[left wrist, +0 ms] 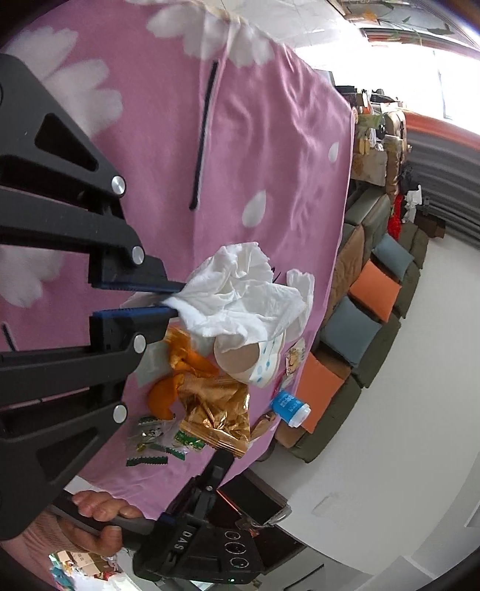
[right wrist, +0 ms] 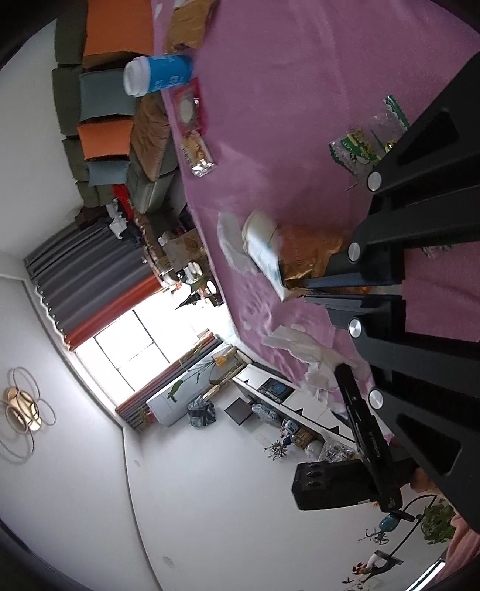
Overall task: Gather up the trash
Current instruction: 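Grasp the white tissue with the left gripper while the right gripper grasps a gold wrapper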
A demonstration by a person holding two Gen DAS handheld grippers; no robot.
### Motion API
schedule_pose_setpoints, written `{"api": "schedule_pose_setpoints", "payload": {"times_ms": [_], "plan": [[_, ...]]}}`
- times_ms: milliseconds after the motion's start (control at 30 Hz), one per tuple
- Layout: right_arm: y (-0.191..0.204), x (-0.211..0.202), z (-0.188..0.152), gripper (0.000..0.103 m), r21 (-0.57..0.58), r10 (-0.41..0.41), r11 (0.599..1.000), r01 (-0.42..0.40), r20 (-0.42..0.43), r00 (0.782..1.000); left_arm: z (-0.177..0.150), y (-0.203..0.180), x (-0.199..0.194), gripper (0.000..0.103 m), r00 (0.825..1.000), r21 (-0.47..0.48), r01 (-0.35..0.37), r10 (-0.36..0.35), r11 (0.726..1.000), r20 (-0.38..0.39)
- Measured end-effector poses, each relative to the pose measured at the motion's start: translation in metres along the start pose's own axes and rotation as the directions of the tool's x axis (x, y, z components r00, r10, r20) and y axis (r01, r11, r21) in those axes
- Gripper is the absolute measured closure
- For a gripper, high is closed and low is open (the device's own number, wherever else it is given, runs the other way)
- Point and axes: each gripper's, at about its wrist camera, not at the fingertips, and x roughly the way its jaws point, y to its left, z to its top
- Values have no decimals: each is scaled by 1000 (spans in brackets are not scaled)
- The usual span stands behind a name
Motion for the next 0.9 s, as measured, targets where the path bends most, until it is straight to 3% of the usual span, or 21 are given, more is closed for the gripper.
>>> {"api": "schedule_pose_setpoints", "payload": {"times_ms": [133, 267, 367, 567, 667, 900], "plan": [[7, -5, 2, 101, -26, -2, 1000, 3, 13, 1000, -10, 10, -19, 96, 1000, -15, 1, -1, 1000, 22], [0, -5, 3, 95, -12, -66, 998, 66, 10, 998, -19, 16, -33, 96, 999, -19, -11, 12, 1000, 35], [-6, 0, -1, 58, -16, -131, 991, 131, -1, 991, -24, 19, -38, 96, 999, -25, -10, 11, 1000, 37], [-12, 16, -10, 58, -9, -157, 988, 156, -49, 986, -28, 20, -40, 96, 999, -23, -9, 10, 1000, 34], [-12, 22, -12, 67, -13, -170, 985, 170, -57, 984, -29, 18, -41, 96, 999, -15, -16, 17, 1000, 36], [-19, 27, -15, 74, -6, -179, 984, 179, -61, 982, -32, 19, -44, 96, 999, -17, -22, 22, 1000, 37]]}}
